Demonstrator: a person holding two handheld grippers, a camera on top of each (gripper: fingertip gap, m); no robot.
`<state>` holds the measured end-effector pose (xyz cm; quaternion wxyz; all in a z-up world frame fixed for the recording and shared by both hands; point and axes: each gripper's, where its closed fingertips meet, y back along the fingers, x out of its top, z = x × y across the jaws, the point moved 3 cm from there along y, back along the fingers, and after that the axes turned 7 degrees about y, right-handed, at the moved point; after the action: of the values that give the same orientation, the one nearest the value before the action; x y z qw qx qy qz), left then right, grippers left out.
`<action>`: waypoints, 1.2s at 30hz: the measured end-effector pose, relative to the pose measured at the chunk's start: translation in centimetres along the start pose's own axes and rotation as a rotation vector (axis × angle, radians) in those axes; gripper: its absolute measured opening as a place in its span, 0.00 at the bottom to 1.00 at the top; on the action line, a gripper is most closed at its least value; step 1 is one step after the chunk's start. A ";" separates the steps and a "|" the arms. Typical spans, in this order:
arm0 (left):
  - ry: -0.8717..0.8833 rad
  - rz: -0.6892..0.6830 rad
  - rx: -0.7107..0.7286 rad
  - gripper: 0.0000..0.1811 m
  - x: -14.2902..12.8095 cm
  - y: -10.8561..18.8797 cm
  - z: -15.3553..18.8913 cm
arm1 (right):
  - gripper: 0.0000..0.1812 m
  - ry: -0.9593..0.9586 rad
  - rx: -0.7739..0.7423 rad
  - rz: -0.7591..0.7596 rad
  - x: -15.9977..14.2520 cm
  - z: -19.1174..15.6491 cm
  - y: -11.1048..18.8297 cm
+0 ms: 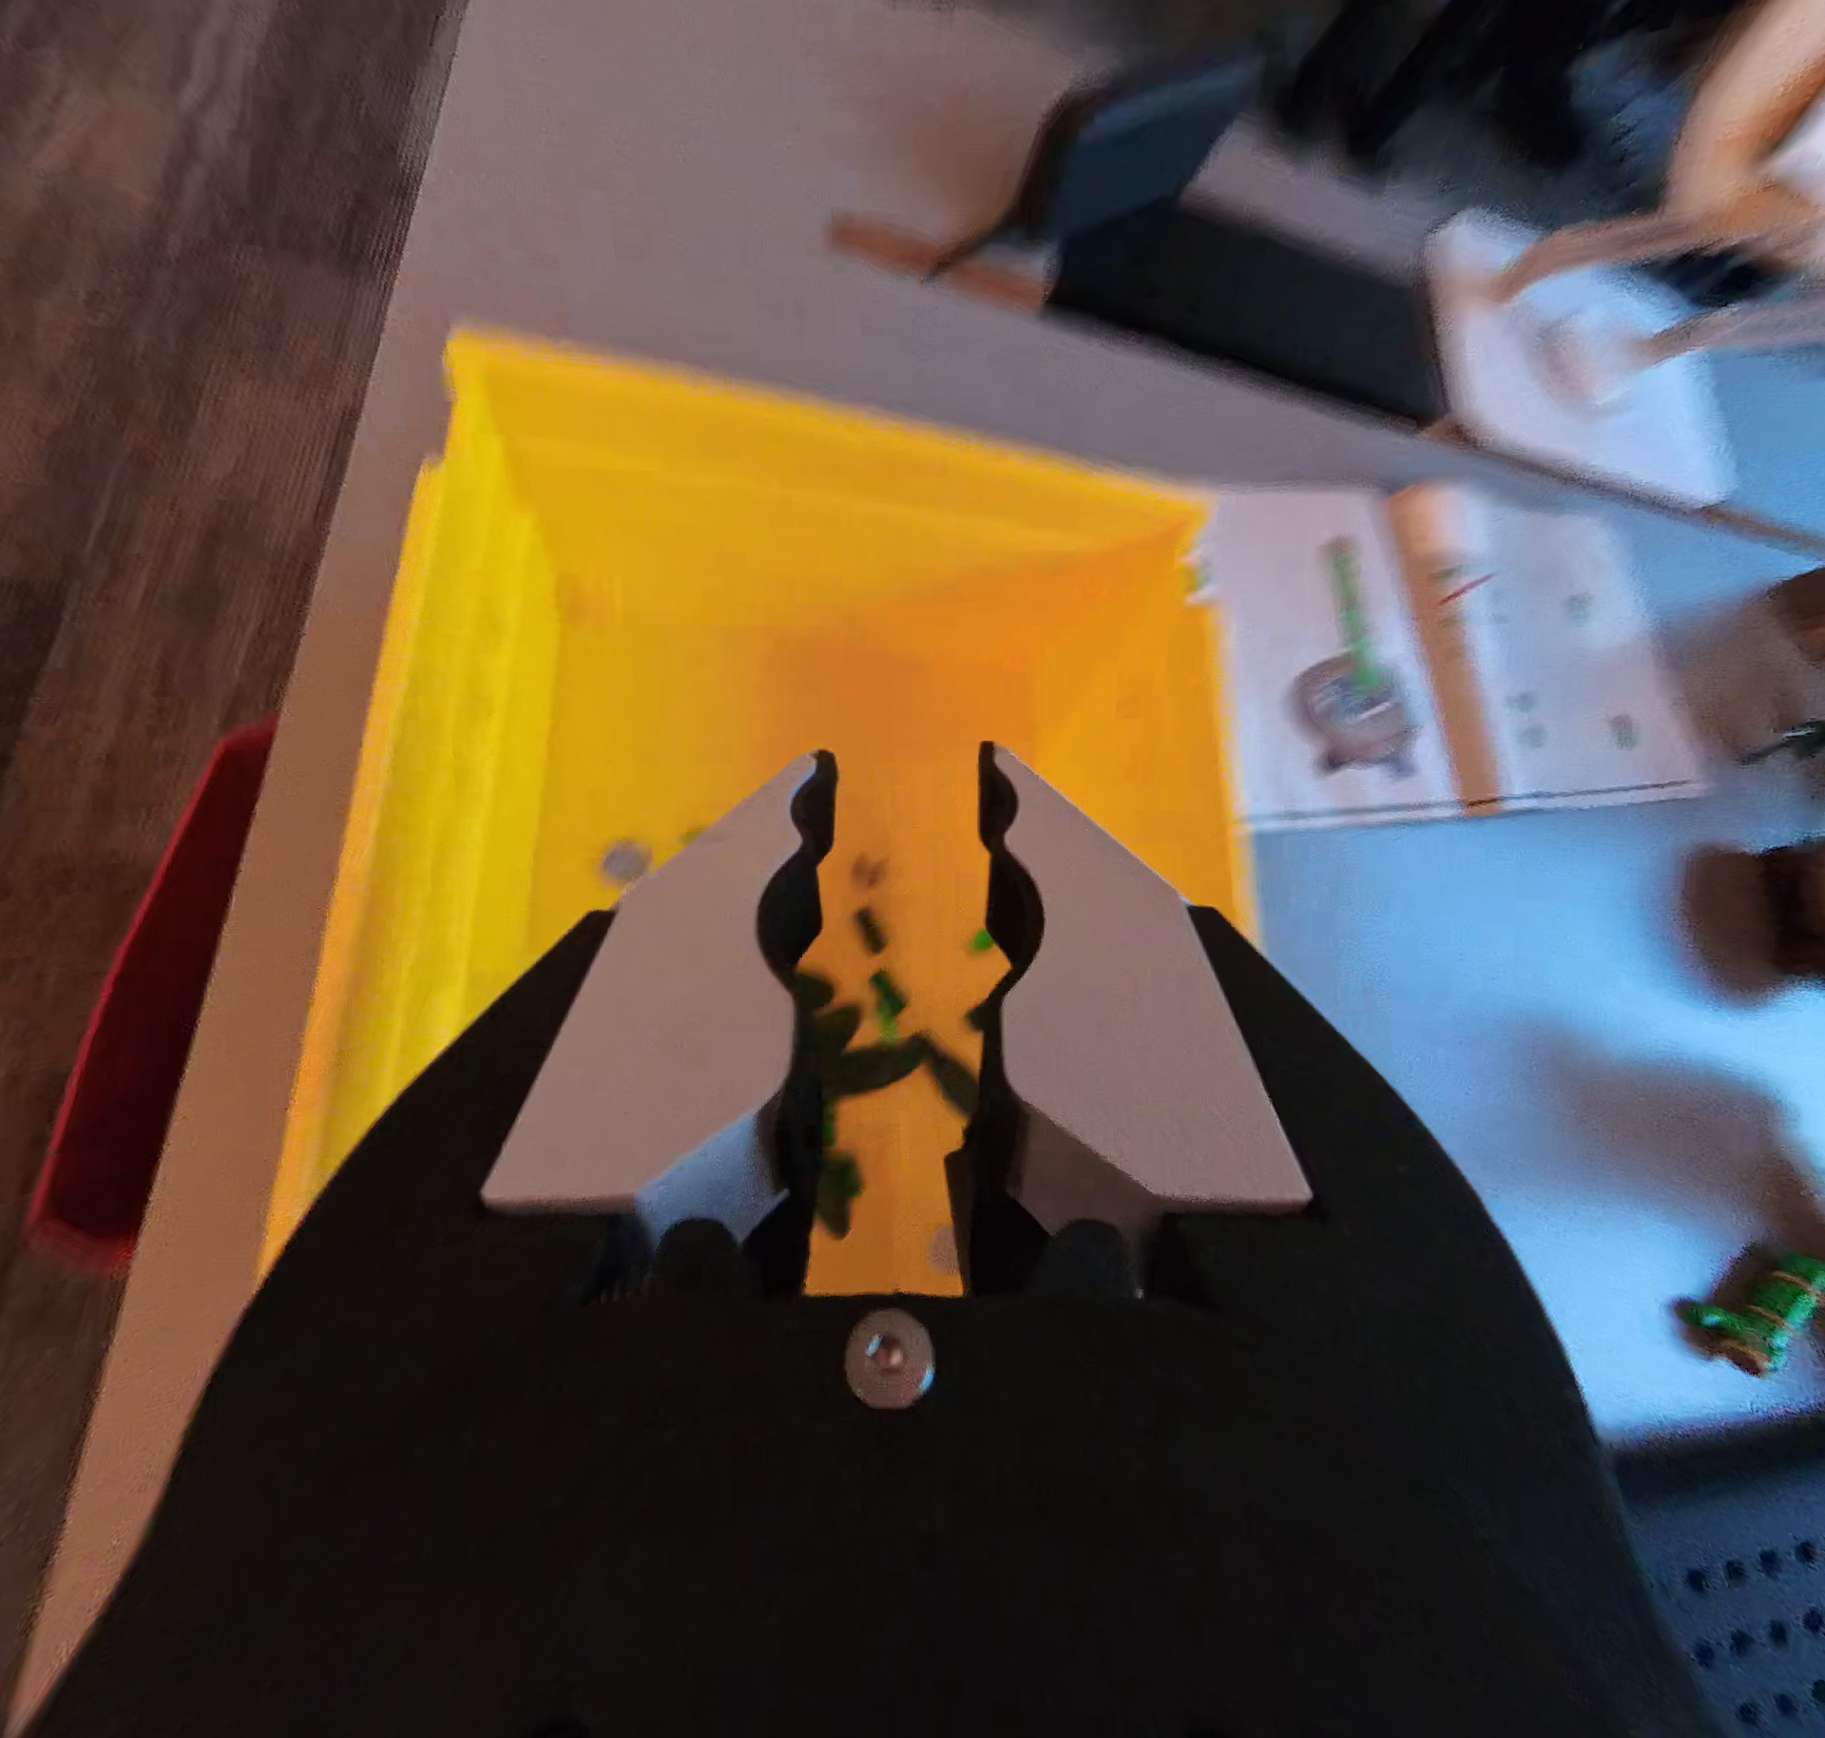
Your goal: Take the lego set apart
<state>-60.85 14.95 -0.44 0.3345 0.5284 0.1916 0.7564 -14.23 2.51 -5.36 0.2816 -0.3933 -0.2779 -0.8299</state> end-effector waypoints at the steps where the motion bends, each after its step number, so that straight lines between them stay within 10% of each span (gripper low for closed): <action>1: -0.028 0.074 -0.065 0.15 1.1 0.9 1.9 | 0.12 -0.019 0.040 0.009 0.1 -0.5 0.0; 7: -0.286 0.282 -0.682 0.15 1.8 6.5 19.5 | 0.12 -0.131 0.312 0.050 0.7 -3.6 0.8; 14: -0.521 -0.157 -1.251 0.10 -11.3 4.1 35.9 | 0.11 -0.297 0.664 0.021 0.3 -7.1 2.5; 21: -0.393 -0.236 -1.191 0.06 -16.6 -5.3 34.5 | 0.15 -0.326 0.868 -0.155 -1.3 -9.1 3.2; 36: -0.288 -0.200 -1.178 0.05 -14.8 -6.5 32.8 | 0.11 -0.108 0.655 -0.203 2.3 -2.1 3.1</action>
<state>-25.23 6.92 -2.43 0.6622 0.3311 -0.2569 0.6212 -14.35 -1.63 -3.92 0.2939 -0.2957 -0.5818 -0.6983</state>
